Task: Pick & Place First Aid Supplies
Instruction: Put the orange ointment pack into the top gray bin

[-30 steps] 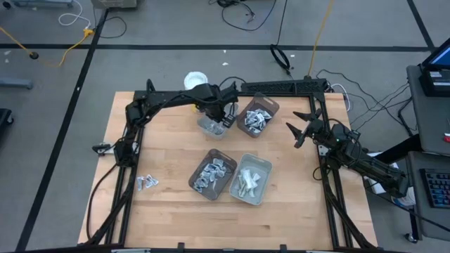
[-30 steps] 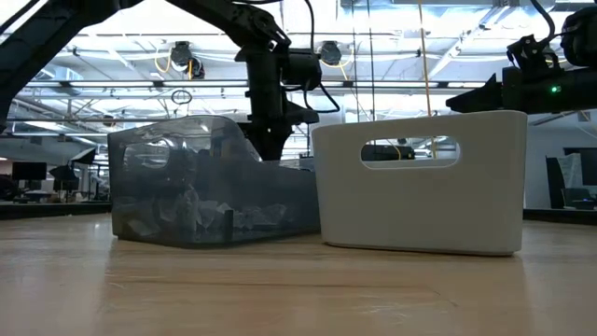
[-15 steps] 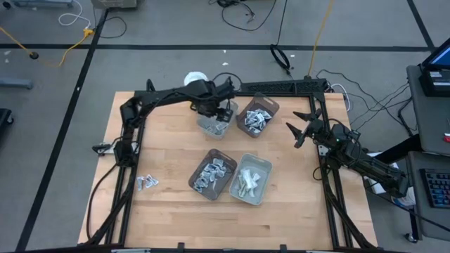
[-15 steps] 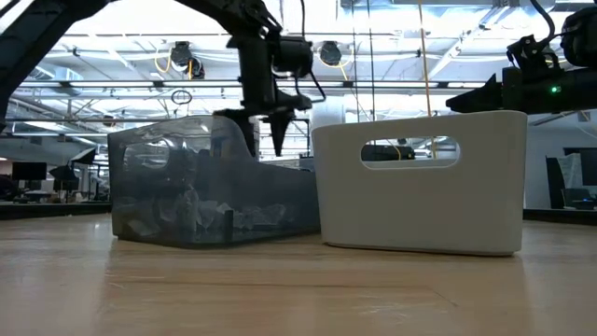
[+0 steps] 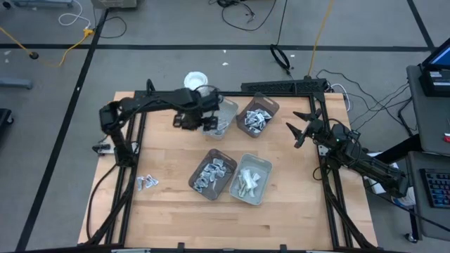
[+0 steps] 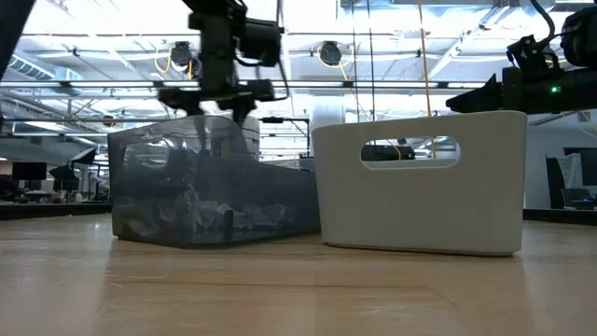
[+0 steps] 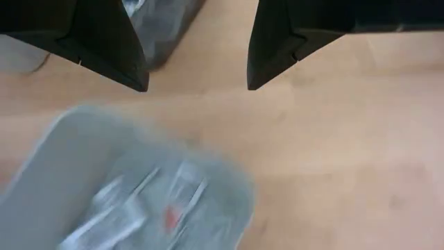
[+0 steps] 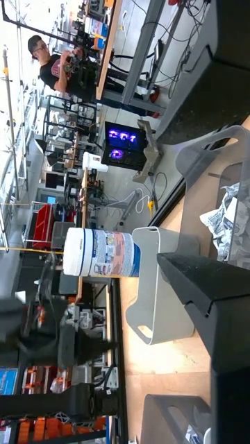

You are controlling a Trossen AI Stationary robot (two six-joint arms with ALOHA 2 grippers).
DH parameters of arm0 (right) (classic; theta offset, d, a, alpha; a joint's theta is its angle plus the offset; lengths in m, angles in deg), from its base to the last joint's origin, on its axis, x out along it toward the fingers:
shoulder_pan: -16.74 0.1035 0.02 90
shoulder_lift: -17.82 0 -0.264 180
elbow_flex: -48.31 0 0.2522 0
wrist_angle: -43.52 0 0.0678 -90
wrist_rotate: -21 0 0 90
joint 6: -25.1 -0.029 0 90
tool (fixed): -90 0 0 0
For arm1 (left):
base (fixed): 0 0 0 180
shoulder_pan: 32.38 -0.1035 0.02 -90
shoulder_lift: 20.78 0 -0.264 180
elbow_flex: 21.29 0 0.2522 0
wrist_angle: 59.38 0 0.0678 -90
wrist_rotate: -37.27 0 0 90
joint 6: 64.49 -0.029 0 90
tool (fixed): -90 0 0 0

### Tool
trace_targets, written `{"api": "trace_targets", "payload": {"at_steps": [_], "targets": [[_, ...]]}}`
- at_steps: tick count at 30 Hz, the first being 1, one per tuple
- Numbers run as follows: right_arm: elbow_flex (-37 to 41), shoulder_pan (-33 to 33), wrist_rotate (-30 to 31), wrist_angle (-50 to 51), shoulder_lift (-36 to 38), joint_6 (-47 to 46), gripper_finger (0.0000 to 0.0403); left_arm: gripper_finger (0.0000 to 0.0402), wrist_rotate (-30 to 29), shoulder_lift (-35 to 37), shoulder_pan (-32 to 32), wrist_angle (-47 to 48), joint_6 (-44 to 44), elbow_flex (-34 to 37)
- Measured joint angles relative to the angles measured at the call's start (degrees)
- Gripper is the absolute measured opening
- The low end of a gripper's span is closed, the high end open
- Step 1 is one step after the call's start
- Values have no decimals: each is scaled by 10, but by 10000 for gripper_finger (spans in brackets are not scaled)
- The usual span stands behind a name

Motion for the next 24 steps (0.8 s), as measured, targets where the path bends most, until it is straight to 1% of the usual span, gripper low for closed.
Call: {"api": "trace_targets", "payload": {"at_steps": [8, 13, 19, 24], "targets": [[0, 0, 0, 0, 0, 0, 263, 250, 6, 115, 70, -28, 143, 150], [0, 0, 0, 0, 0, 0, 263, 250, 20, 176, 118, -34, 236, 229], [0, 0, 0, 0, 0, 0, 263, 250, 38, 227, 179, -33, 348, 309], [0, 0, 0, 0, 0, 0, 263, 250, 72, 256, 222, -32, 425, 369]]}}
